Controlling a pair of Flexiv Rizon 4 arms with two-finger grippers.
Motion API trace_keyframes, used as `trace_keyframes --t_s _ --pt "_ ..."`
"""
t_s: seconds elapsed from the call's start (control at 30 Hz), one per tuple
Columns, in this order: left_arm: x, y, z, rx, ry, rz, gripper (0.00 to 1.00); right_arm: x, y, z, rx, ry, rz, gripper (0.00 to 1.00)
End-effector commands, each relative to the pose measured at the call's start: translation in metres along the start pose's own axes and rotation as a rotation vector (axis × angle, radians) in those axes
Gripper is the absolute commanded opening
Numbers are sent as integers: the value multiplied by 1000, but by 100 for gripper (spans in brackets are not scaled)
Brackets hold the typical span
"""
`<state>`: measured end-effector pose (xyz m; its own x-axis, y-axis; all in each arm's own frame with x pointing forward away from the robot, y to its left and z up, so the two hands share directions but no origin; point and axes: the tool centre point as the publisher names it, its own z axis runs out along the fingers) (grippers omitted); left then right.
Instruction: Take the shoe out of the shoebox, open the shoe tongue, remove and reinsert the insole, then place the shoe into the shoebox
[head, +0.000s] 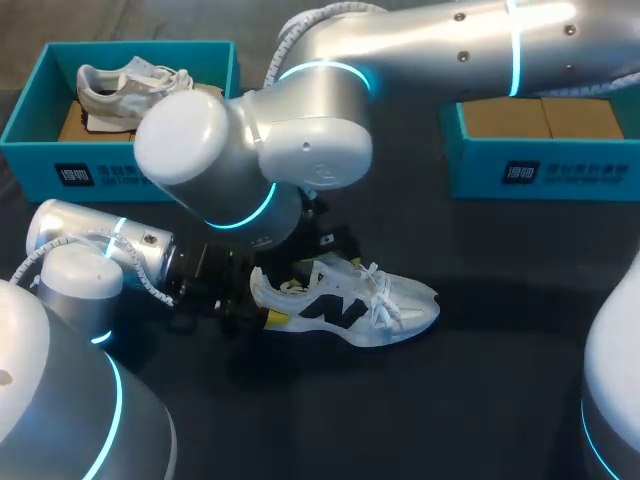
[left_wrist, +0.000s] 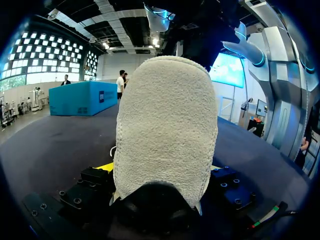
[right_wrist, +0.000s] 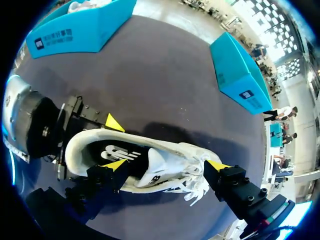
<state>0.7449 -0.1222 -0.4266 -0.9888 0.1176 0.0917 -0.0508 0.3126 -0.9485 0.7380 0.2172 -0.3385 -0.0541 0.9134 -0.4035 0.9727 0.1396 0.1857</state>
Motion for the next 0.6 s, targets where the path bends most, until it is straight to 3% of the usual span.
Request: trace_keyframes --t_s 0.03,0.4,0.6 --pt "-1 2 1 -1 -2 0 0 3 -7 3 -2 -212 556 100" --pt "-1 2 1 -1 -2 0 0 -14 -15 4 8 -220 603 100" --pt "-1 2 1 -1 -2 0 0 -29 -17 -6 2 -219 615 100"
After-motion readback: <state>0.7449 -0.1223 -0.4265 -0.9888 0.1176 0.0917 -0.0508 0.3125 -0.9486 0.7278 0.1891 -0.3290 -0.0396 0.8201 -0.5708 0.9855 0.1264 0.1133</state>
